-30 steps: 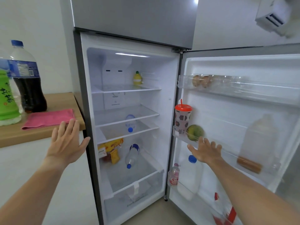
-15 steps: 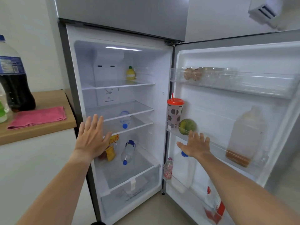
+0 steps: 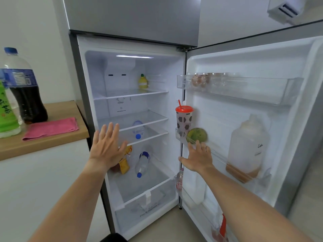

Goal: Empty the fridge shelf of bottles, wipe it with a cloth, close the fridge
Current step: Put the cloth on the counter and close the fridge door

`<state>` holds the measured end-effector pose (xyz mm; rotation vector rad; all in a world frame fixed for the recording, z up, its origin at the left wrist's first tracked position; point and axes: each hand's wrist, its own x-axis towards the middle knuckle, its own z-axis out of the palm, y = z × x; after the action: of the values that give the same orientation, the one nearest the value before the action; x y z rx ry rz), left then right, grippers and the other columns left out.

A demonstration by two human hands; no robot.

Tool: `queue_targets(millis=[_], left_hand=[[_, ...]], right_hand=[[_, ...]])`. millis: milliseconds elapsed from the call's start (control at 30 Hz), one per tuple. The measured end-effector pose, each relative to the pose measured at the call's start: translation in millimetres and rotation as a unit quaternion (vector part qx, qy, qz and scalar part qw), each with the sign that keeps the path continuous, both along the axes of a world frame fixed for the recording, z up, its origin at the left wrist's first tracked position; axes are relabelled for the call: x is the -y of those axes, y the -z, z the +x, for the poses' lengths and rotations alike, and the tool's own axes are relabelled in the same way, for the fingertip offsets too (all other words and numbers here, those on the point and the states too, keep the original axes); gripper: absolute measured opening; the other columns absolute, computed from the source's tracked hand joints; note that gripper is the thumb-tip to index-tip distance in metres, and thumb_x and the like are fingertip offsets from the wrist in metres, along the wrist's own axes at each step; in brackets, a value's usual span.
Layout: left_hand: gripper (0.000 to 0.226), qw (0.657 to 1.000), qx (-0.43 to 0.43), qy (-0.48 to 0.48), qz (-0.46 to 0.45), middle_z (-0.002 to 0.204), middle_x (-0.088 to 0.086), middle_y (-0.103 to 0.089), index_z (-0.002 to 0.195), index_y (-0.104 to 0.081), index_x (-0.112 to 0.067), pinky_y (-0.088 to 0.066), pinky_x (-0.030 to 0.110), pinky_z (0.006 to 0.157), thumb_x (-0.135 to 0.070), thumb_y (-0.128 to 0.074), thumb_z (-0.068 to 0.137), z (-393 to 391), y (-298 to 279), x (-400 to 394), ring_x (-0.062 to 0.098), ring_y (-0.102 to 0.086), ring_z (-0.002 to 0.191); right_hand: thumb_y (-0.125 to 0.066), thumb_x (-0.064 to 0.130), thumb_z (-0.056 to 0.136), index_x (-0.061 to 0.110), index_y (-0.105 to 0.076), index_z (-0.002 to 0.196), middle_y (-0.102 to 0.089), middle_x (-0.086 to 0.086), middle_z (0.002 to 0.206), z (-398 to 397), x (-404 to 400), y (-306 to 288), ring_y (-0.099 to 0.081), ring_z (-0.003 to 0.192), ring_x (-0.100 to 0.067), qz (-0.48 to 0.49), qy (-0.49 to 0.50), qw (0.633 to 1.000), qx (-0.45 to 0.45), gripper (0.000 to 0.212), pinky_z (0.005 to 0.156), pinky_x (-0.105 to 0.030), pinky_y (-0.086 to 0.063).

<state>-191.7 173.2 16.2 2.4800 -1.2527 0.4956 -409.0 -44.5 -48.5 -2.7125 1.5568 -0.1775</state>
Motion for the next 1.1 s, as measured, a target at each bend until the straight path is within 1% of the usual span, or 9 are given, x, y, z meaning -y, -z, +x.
queue_targets(millis=[200, 333, 400, 467, 567, 667, 767, 900, 1100], left_hand=[[0.073, 1.000, 0.014, -0.009, -0.001, 0.167, 0.009, -0.010, 0.158, -0.011, -0.014, -0.006, 0.047, 0.125, -0.048, -0.035, 0.099, 1, -5, -13, 0.029, -0.006, 0.155], [0.072, 1.000, 0.007, -0.022, -0.004, 0.167, 0.007, -0.009, 0.158, -0.010, -0.015, -0.007, 0.046, 0.126, -0.048, -0.035, 0.099, 4, -7, -21, 0.028, -0.007, 0.155], [0.073, 0.999, 0.012, -0.031, 0.001, 0.167, 0.006, -0.010, 0.158, -0.010, -0.014, -0.008, 0.046, 0.126, -0.049, -0.034, 0.099, 6, -6, -27, 0.029, -0.007, 0.155], [0.073, 0.999, 0.016, -0.037, 0.004, 0.167, 0.005, -0.011, 0.158, -0.010, -0.013, -0.009, 0.045, 0.126, -0.050, -0.034, 0.099, 6, -6, -32, 0.028, -0.008, 0.154], [0.073, 0.998, 0.021, -0.053, -0.002, 0.166, 0.004, -0.012, 0.158, -0.011, -0.012, -0.011, 0.045, 0.126, -0.049, -0.034, 0.099, 9, -6, -44, 0.027, -0.010, 0.154], [0.072, 0.997, 0.010, -0.074, -0.006, 0.166, 0.005, -0.012, 0.157, -0.013, -0.011, -0.010, 0.045, 0.125, -0.049, -0.033, 0.099, 14, -6, -61, 0.026, -0.010, 0.154], [0.068, 0.995, 0.026, -0.092, -0.014, 0.161, 0.006, -0.024, 0.153, -0.023, -0.012, -0.018, 0.046, 0.123, -0.049, -0.036, 0.098, 19, -5, -79, 0.025, -0.021, 0.149], [0.073, 0.992, -0.009, -0.127, -0.015, 0.167, 0.004, -0.013, 0.157, -0.014, -0.011, -0.010, 0.045, 0.125, -0.050, -0.035, 0.099, 28, -4, -97, 0.023, -0.010, 0.154], [0.074, 0.986, -0.038, -0.154, -0.047, 0.167, 0.005, -0.008, 0.158, -0.008, -0.012, -0.007, 0.045, 0.126, -0.051, -0.031, 0.100, 32, -14, -115, 0.025, -0.005, 0.155]], right_hand=[[-0.038, 0.065, 0.092, 0.027, -0.017, 0.160, 0.004, -0.016, 0.169, 28, -22, -2, 0.007, 0.154, -0.039, 0.019, -0.045, 0.999, 0.017, 0.081, 0.122, -0.053, 0.002], [-0.041, 0.062, 0.094, 0.023, -0.019, 0.160, 0.000, -0.016, 0.168, 50, -39, -5, 0.002, 0.155, -0.034, 0.010, -0.077, 0.995, 0.056, 0.079, 0.122, -0.052, 0.000], [-0.043, 0.059, 0.096, 0.020, -0.019, 0.159, -0.002, -0.016, 0.168, 64, -50, -8, 0.000, 0.155, -0.034, 0.009, -0.113, 0.990, 0.083, 0.078, 0.123, -0.051, -0.002], [-0.044, 0.056, 0.098, 0.017, -0.018, 0.159, -0.003, -0.016, 0.168, 78, -61, -11, 0.000, 0.155, -0.033, -0.004, -0.151, 0.983, 0.103, 0.077, 0.124, -0.050, -0.002], [-0.046, 0.053, 0.098, 0.015, -0.010, 0.161, 0.000, -0.016, 0.169, 102, -81, -22, 0.002, 0.156, -0.032, -0.029, -0.198, 0.971, 0.126, 0.081, 0.123, -0.050, 0.002], [-0.044, 0.052, 0.098, 0.011, -0.005, 0.161, 0.002, -0.018, 0.168, 123, -104, -34, 0.004, 0.156, -0.032, -0.057, -0.239, 0.961, 0.126, 0.085, 0.123, -0.050, 0.005], [-0.042, 0.050, 0.099, 0.009, -0.002, 0.161, 0.003, -0.018, 0.168, 141, -125, -46, 0.006, 0.155, -0.032, -0.076, -0.269, 0.951, 0.130, 0.084, 0.124, -0.051, 0.005], [-0.040, 0.048, 0.101, 0.010, 0.001, 0.161, 0.005, -0.017, 0.168, 160, -150, -67, 0.007, 0.155, -0.032, -0.101, -0.299, 0.936, 0.155, 0.082, 0.124, -0.052, 0.005], [-0.038, 0.048, 0.102, 0.010, 0.001, 0.161, 0.007, -0.018, 0.168, 176, -177, -101, 0.008, 0.155, -0.032, -0.138, -0.322, 0.921, 0.172, 0.080, 0.124, -0.052, 0.005]])
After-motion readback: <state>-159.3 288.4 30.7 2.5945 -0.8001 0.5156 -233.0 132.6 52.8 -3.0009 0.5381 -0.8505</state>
